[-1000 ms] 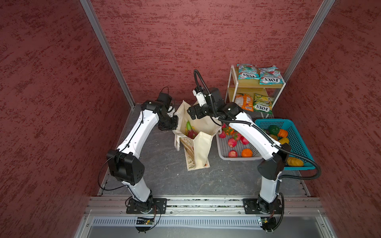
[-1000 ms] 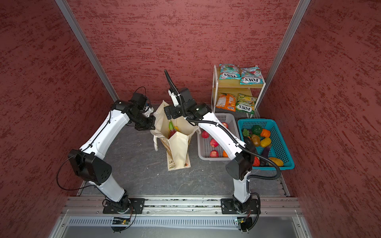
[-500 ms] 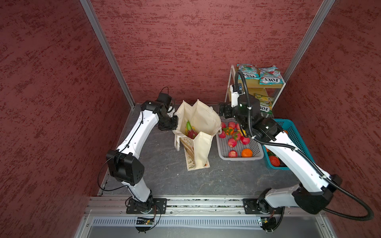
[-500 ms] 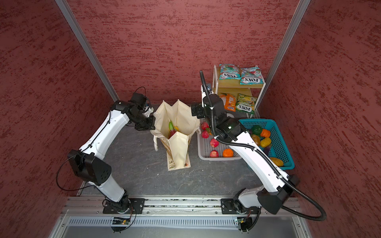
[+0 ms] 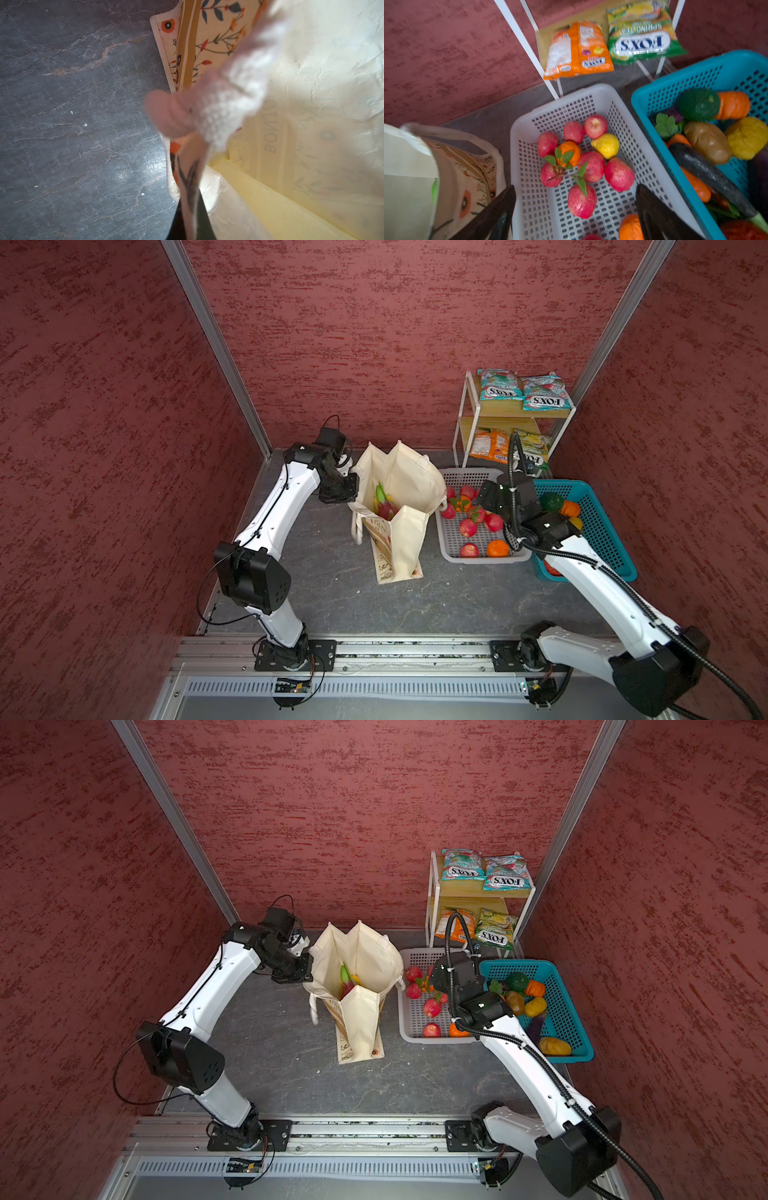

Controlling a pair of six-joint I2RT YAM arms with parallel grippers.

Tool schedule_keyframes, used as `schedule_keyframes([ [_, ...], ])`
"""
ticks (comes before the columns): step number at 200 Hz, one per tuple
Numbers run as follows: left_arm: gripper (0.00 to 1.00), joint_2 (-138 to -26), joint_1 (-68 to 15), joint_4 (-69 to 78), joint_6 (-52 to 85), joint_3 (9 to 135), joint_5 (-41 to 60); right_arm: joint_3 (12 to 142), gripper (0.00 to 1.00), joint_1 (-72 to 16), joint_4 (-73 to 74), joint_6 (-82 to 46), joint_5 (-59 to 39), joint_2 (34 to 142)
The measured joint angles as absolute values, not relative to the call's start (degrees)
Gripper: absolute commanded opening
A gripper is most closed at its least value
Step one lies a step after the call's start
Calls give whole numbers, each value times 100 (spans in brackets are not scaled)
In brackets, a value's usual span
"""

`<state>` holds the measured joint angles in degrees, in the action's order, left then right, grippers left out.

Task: Place the food into the grocery bag and tie it
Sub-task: 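Move the right gripper back over the white basket toward a red apple, then lower the right gripper and grasp the red apple nearest the robot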

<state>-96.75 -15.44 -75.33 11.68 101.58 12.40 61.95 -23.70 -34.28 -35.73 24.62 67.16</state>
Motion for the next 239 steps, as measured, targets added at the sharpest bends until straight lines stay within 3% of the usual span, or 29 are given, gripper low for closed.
schedule_keyframes([
  [118,0,-9675,-1544,-7535,1168,10158,1260,5833,88,-2139,-3833,-4678,1076,7994],
  [239,0,-9675,-1544,-7533,1153,10158,1288,5846,87,-2001,-3463,-5218,766,9135],
])
